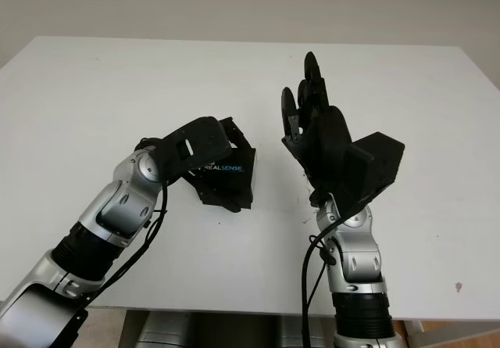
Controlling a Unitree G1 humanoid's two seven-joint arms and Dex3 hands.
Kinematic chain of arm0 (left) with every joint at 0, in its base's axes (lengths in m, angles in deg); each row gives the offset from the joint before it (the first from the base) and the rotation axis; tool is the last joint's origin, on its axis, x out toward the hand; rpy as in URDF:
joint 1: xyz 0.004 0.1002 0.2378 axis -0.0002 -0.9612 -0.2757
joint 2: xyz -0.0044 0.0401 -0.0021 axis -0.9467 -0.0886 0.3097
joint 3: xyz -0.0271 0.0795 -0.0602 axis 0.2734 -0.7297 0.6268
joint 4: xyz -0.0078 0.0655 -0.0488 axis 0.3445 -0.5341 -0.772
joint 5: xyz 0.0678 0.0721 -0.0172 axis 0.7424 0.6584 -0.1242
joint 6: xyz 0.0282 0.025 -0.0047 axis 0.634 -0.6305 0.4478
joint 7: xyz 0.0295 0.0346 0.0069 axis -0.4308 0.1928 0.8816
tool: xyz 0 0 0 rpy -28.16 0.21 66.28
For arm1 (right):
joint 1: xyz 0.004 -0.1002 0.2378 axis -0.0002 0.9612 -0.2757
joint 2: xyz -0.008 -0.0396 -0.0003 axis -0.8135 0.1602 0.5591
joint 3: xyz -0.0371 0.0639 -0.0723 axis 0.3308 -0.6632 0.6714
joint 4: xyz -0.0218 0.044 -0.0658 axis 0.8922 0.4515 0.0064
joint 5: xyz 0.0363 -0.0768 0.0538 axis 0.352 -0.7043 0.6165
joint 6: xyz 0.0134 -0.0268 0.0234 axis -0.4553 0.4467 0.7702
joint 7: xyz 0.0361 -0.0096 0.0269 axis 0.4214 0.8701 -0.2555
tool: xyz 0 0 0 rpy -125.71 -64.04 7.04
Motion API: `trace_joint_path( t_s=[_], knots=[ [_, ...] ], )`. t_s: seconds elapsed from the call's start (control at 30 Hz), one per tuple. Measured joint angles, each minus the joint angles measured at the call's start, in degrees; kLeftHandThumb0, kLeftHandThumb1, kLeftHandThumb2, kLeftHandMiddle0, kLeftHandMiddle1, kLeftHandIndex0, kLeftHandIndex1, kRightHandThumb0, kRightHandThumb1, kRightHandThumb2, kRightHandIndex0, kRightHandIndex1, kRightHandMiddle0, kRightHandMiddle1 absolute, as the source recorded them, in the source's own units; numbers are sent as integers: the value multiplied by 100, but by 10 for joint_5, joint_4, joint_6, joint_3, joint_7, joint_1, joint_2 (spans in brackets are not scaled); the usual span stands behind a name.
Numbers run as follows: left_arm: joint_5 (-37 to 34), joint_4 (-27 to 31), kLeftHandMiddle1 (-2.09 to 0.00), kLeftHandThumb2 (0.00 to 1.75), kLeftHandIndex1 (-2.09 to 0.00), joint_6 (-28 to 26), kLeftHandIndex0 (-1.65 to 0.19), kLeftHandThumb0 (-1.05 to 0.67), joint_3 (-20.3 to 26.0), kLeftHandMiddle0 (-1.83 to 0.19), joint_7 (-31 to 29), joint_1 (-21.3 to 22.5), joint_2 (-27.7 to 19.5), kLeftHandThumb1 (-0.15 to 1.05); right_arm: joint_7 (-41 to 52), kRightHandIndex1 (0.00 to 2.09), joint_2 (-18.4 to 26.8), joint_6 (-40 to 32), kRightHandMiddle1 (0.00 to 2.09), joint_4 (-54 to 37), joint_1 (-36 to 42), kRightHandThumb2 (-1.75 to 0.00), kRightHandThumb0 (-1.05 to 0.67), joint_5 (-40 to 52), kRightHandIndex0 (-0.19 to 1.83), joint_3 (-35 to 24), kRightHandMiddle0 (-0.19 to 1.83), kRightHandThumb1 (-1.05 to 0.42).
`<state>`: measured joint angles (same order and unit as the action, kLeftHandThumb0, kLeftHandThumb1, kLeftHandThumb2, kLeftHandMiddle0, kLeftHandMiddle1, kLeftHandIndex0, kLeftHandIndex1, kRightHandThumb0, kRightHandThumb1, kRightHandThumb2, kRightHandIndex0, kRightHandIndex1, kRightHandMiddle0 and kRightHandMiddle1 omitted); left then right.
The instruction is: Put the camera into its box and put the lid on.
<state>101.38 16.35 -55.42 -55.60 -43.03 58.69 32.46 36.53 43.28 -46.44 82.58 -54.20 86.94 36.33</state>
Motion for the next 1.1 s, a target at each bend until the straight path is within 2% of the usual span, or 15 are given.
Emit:
trace_joint_path(
  t_s=[0.3,0.37,0.4,0.43,0.47,0.5,0.57,0.6,0.7,0.9,1.1],
  knots=[
    [17,11,-172,6,-157,-3,-26,-16,-14,-43,-1,-5,0,92,-3,5,-5,2,10,0,0,-57,-67,-1,-15,0,-11,-105],
    [18,15,-168,6,-156,-10,-23,-16,-14,-34,-2,-5,-1,93,-3,5,-5,4,10,0,0,-57,-68,-1,-15,0,-11,-105],
    [18,19,-153,6,-151,-16,-14,-20,-14,-9,-5,-5,-1,93,-3,5,-5,4,10,0,0,-56,-68,-1,-15,0,-10,-105],
    [19,22,-139,6,-139,-25,-6,-25,-16,-1,-11,-5,-1,92,-3,6,-5,4,11,0,0,-56,-68,-1,-15,0,-10,-105],
    [21,26,-106,5,-109,-35,5,-35,-20,5,-21,-4,-2,91,-3,6,-5,4,11,1,0,-55,-68,-1,-14,0,-9,-105],
    [22,29,-75,5,-84,-41,6,-42,-25,1,-35,-3,-6,90,-4,6,-5,4,11,1,0,-55,-67,-1,-14,0,-9,-105],
    [29,34,-25,6,-33,-48,7,-58,-43,2,-67,8,-20,91,-5,6,-5,4,11,1,0,-54,-68,-1,-14,0,-10,-105],
    [33,34,-15,6,-21,-48,10,-63,-51,3,-82,14,-28,91,-5,6,-6,4,11,1,0,-54,-68,-1,-14,1,-10,-105],
    [36,31,-6,6,-8,-36,16,-71,-62,7,-103,20,-45,92,-5,6,-6,4,11,1,0,-54,-69,-4,-14,1,-10,-105],
    [36,16,-2,5,-1,-12,19,-78,-64,18,-108,19,-52,93,-1,6,-5,4,11,1,0,-57,-68,-5,-15,1,-10,-105],
    [37,8,0,5,0,-3,19,-81,-64,19,-112,20,-54,91,3,6,-4,4,10,1,0,-57,-68,-4,-14,-1,-11,-105]
  ],
)
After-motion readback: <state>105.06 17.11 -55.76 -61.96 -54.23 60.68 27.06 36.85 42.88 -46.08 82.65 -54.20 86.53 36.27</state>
